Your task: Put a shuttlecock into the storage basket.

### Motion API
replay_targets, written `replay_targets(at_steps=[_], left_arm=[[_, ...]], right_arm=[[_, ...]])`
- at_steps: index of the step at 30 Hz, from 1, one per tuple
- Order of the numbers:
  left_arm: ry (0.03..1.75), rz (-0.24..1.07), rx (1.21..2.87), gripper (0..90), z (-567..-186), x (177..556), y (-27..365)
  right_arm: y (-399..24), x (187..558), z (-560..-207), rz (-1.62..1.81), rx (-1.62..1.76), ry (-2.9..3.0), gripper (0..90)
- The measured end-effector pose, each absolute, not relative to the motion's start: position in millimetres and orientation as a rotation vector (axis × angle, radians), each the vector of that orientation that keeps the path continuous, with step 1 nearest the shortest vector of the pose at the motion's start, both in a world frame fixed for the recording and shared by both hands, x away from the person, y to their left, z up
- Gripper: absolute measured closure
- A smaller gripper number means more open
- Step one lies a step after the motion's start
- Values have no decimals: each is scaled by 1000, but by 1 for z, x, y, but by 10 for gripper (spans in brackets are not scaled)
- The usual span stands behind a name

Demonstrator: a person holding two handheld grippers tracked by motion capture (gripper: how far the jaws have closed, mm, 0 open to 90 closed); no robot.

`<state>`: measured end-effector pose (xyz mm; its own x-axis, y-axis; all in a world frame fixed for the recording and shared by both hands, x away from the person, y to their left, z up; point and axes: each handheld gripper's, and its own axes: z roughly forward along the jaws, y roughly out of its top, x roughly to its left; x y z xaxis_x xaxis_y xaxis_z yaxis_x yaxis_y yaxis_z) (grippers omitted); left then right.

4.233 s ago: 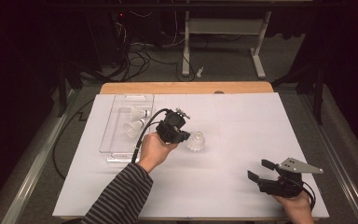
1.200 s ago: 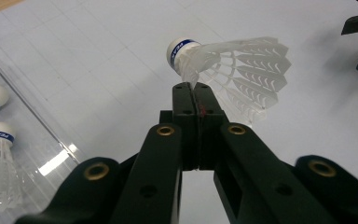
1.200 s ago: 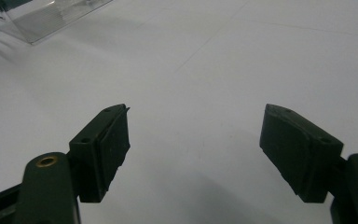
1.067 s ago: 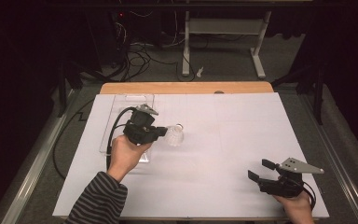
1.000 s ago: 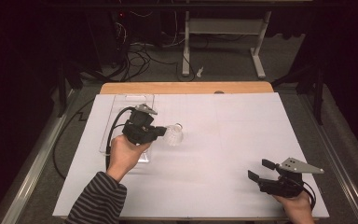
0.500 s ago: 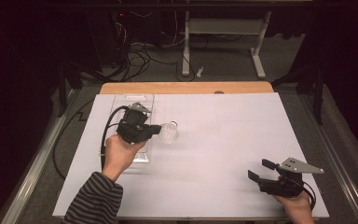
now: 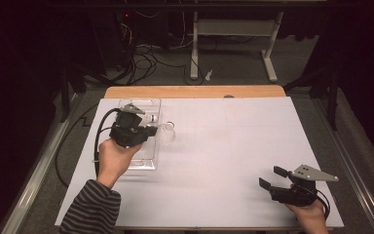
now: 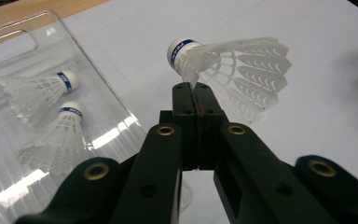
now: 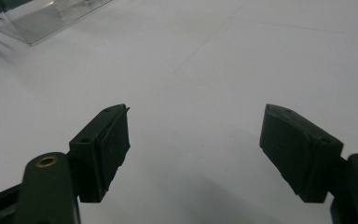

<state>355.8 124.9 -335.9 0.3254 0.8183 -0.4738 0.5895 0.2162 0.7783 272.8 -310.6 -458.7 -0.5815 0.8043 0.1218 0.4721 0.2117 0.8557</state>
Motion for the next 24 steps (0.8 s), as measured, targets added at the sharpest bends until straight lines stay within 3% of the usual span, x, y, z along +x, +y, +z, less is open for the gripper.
replay_targets(at_steps=[24], left_arm=[[1511,436,1405,898,-352,388,172]], right_arm=[[-311,273,-459,1316,1193,2143,245]])
